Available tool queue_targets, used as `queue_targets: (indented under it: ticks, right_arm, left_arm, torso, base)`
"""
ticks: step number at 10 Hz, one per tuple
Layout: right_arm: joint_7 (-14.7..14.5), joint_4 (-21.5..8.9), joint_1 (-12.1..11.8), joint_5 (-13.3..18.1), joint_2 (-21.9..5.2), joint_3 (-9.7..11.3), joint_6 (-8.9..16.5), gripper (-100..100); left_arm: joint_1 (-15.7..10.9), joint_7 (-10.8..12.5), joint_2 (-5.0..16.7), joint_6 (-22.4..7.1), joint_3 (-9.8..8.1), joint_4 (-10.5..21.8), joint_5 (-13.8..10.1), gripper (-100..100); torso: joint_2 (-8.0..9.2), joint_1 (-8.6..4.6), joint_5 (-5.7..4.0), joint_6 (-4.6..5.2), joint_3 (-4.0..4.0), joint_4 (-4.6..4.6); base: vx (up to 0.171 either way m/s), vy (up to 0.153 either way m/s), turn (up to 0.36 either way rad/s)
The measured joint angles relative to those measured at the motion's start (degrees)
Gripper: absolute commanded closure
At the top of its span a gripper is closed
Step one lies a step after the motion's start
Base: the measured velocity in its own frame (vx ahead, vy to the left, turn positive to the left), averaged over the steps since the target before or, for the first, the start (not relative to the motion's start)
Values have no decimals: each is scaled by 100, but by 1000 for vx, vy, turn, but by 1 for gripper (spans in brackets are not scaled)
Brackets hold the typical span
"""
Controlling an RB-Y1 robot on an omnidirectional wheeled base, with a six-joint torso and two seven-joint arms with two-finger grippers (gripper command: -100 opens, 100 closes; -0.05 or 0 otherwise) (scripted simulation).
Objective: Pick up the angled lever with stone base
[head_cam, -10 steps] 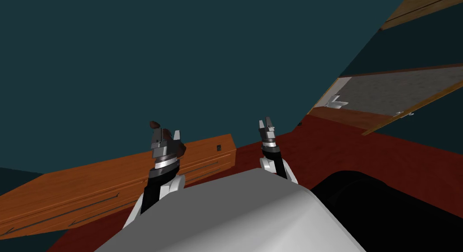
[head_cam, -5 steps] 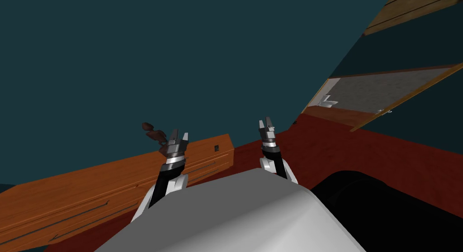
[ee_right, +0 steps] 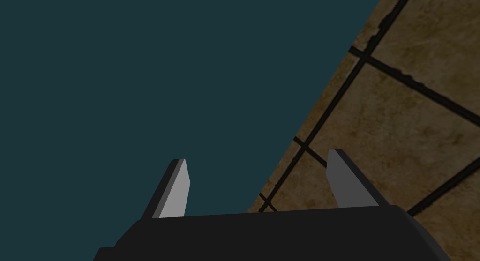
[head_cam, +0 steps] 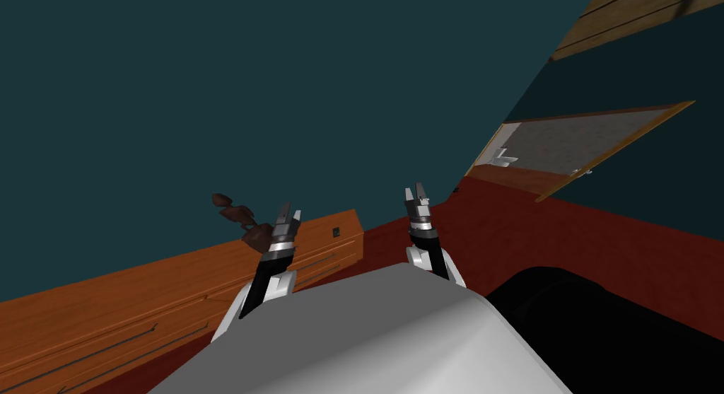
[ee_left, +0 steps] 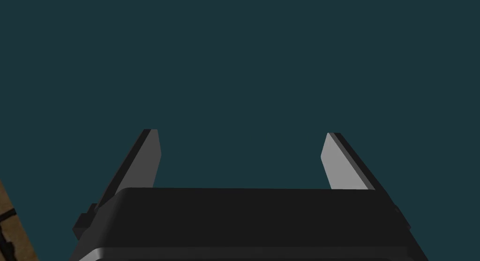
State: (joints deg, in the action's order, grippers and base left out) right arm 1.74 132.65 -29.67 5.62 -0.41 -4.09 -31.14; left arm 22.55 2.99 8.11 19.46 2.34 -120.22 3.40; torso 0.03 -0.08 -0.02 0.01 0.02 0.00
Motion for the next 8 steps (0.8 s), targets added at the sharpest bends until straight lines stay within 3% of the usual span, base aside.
queue_targets:
  ticks: [6,8]
  right_arm:
    - [0,0,0,0,0,0,0,0]
    - [0,0,0,0,0,0,0,0]
  left_arm:
    - [-336,-150,77,-820,256,551,207,-100]
    - [-360,-135,195,-1083,278,624,214,-100]
  torso:
    - [0,-4,-1,0,0,0]
    - [-1,1,0,-1,0,0]
  base:
    - [-9,-28,-65]
    - [1,-29,-108]
